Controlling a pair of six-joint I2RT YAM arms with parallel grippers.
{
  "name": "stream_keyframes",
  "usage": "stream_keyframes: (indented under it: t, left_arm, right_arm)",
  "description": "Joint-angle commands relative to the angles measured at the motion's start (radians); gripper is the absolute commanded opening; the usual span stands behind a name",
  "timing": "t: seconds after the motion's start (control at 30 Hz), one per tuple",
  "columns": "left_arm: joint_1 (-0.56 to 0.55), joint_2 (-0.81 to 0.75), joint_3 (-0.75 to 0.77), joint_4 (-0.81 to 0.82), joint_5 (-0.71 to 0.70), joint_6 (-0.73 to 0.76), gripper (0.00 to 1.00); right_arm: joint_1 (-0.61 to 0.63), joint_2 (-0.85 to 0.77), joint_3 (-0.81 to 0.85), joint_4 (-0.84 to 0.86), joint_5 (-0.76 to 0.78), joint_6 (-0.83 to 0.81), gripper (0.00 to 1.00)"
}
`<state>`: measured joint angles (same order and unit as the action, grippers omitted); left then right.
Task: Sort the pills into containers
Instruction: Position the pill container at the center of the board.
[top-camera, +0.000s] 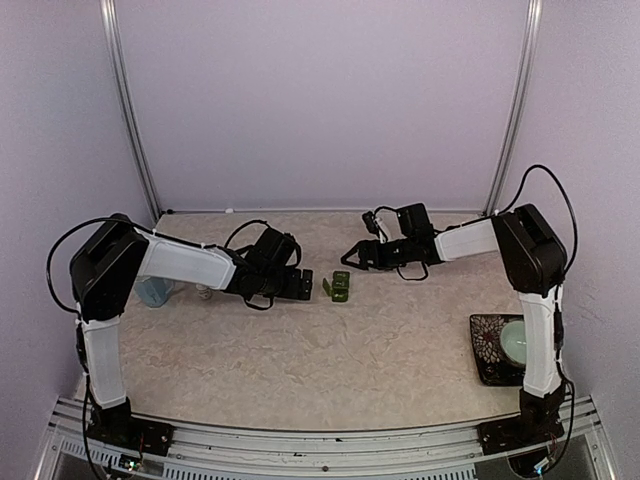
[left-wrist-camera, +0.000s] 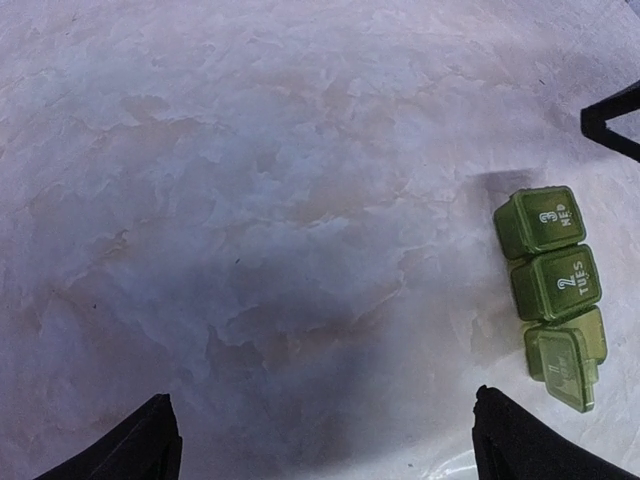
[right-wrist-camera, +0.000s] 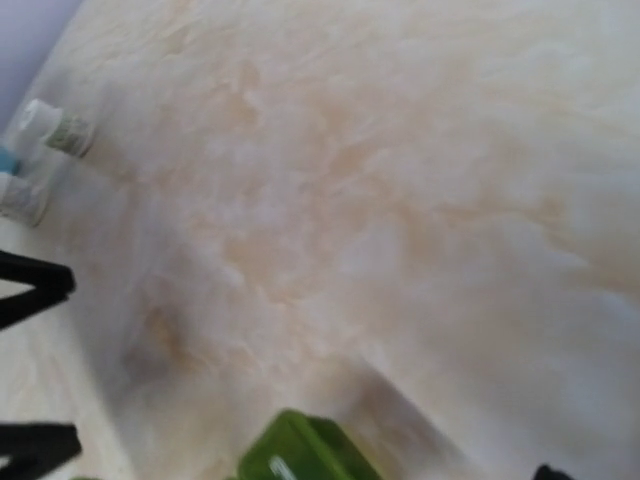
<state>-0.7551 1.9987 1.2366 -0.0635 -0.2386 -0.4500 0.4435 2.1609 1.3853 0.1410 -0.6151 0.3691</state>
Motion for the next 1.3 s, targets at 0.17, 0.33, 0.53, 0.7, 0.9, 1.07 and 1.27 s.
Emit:
stream_keyframes:
  t: [0.17,0.33,0.53,0.7,0.9,1.07,1.27]
  left_arm:
    - [-0.021,-0.066,-0.085,0.033,-0.004,-0.031,0.99]
    - [-0.02,-0.117,-0.139,0.035,-0.031,-0.032,0.99]
    - [-0.011,-0.179,-0.19,0.026,-0.054,-0.032,0.99]
    - [0.007,-0.204,-0.217,0.025,-0.062,-0.026,0.99]
    - [0.02,-0.193,-0.226,0.032,-0.054,-0.022,0.99]
    - [0.028,-0.161,-0.207,0.037,-0.04,-0.016,0.99]
    - [0.062,-0.092,-0.134,0.028,-0.032,0.02,0.99]
  right_arm:
    - [-0.002,0.156,0.128,0.011,-0.196,0.07,0.9]
    - [-0.002,0.198,0.133,0.032,-0.243,0.082,0.9]
    - [0.011,0.203,0.127,0.029,-0.297,0.075,0.9]
    - [0.026,0.159,0.063,0.031,-0.301,0.048,0.89]
    - [0.038,0.101,-0.04,0.071,-0.326,0.036,0.87]
    - [0.062,0.075,-0.079,0.062,-0.334,0.011,0.85]
    - [0.082,0.065,-0.118,0.072,-0.32,0.019,0.8]
